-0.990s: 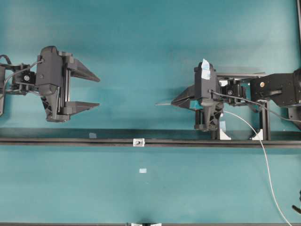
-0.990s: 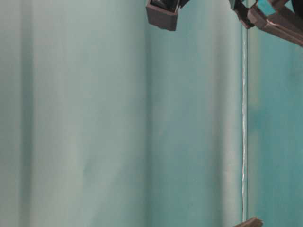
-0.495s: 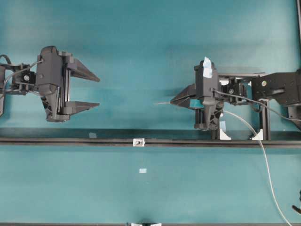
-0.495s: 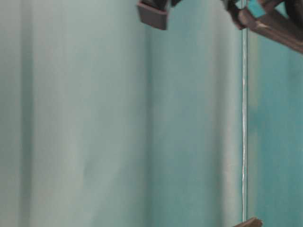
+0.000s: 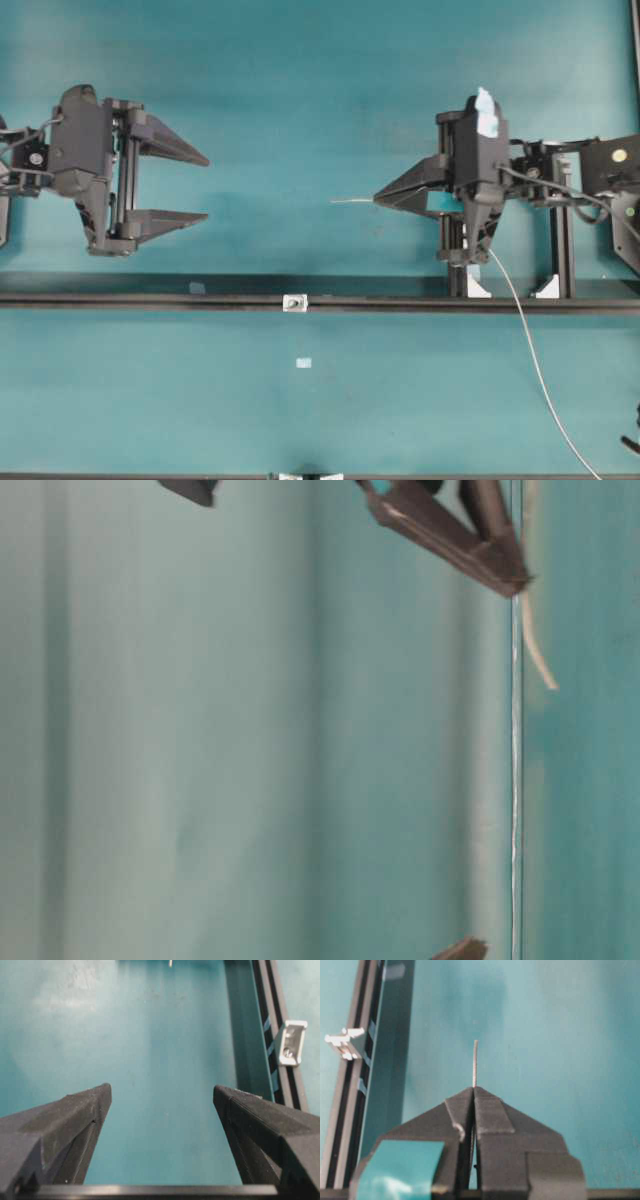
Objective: Insert the wire through the hole in the metal fitting marked with a red label. (retake)
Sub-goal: 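Lift the wire with the right gripper and pull it off the fixture, then carry the wire tip with the right gripper to the bracket hole, then push the wire tip leftward through the bracket hole with the right gripper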
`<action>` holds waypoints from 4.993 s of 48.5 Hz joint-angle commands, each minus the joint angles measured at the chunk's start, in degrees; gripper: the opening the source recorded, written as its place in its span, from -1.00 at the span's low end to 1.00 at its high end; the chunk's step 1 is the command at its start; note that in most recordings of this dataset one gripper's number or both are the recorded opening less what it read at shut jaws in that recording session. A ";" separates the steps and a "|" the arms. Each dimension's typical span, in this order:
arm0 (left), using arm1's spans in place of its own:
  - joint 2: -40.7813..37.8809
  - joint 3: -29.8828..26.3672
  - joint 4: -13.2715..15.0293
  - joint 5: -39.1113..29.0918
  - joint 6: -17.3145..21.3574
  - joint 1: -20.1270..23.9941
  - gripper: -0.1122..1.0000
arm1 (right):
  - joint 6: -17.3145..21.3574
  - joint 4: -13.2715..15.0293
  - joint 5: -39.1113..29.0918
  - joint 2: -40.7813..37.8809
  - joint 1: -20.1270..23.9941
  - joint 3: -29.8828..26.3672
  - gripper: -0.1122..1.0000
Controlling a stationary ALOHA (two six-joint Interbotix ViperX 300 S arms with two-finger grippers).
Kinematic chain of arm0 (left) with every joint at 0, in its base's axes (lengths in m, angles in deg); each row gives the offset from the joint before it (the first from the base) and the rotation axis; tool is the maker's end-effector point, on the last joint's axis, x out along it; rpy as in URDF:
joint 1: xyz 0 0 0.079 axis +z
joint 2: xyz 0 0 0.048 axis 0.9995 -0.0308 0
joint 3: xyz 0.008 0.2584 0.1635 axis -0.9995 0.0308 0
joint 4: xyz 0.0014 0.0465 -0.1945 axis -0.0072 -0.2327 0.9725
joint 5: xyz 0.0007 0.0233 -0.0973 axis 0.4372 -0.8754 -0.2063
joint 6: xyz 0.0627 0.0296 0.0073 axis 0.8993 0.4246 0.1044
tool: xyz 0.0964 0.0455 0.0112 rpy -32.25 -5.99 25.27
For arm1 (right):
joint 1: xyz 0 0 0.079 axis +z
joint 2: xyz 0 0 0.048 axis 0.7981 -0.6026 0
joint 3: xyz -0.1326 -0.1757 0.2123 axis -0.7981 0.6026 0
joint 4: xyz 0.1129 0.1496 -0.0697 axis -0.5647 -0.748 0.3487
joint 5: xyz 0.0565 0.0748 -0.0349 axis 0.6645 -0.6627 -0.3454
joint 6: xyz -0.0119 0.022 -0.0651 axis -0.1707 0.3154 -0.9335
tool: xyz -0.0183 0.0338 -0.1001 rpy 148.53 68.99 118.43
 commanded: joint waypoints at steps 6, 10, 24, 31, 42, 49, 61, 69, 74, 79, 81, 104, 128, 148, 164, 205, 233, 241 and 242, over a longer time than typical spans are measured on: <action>2.02 -1.14 0.35 -1.32 -0.26 0.09 0.25 | 0.00 0.18 0.09 1.85 -0.18 -0.70 -0.76; 1.85 -1.05 0.26 -1.41 -0.53 0.18 0.25 | 0.09 0.09 0.26 1.58 -0.18 -0.35 -0.76; 0.44 -0.79 0.44 -0.44 -2.11 -1.41 0.25 | 0.35 -0.35 3.96 1.49 0.79 1.32 -0.76; -0.79 0.09 0.70 2.99 -2.46 -3.52 0.25 | 0.35 -1.58 8.53 1.32 2.81 3.34 -0.76; -4.48 2.37 0.88 15.21 -2.46 -5.89 0.25 | 0.00 -6.42 16.79 -1.67 6.06 6.24 -0.76; -9.14 3.25 1.58 22.15 -2.46 -6.86 0.25 | -1.67 -10.46 20.83 -5.10 8.44 6.50 -0.76; -17.14 2.90 1.76 31.20 -2.46 -7.91 0.25 | -9.49 -20.39 26.54 -9.84 12.83 5.62 -0.76; -19.86 3.25 1.85 35.95 -2.46 -8.35 0.25 | -13.54 -26.63 29.97 -11.87 17.05 4.92 -0.76; -21.09 2.99 1.76 37.71 -2.46 -9.05 0.25 | -14.15 -29.62 32.26 -13.10 19.34 4.92 -0.76; -22.85 2.81 2.11 39.11 -2.55 -10.02 0.25 | -14.15 -32.08 35.24 -14.77 21.62 4.83 -0.76; -23.64 2.81 2.55 39.81 -2.55 -10.28 0.25 | -14.15 -33.13 36.83 -15.73 22.76 4.75 -0.76; -34.10 -0.09 3.52 48.52 -4.39 -13.27 0.25 | -14.15 -36.12 40.25 -21.27 26.98 1.67 -0.76; -40.78 -3.25 3.60 53.96 -5.36 -15.56 0.25 | -13.89 -39.90 44.65 -24.43 31.03 0.79 -0.76; -40.52 -4.57 3.60 53.96 -6.77 -17.75 0.25 | -13.80 -40.69 46.14 -27.42 31.90 -0.70 -0.76; -40.78 -5.71 3.60 53.96 -7.21 -18.19 0.25 | -13.80 -40.69 46.85 -27.51 32.26 -0.79 -0.76; -42.19 -6.06 3.60 53.70 -8.09 -18.19 0.25 | -13.80 -40.69 47.29 -28.65 32.61 -1.32 -0.76; -42.28 -6.15 3.60 53.61 -8.09 -18.19 0.25 | -13.80 -40.69 47.64 -28.65 32.61 -1.41 -0.76; -42.28 -6.24 3.60 53.61 -8.09 -18.19 0.25 | -13.80 -40.69 47.90 -28.65 32.61 -1.41 -0.76; -42.28 -6.24 3.60 53.61 -8.09 -18.28 0.25 | -13.80 -40.69 47.90 -28.65 32.61 -1.41 -0.76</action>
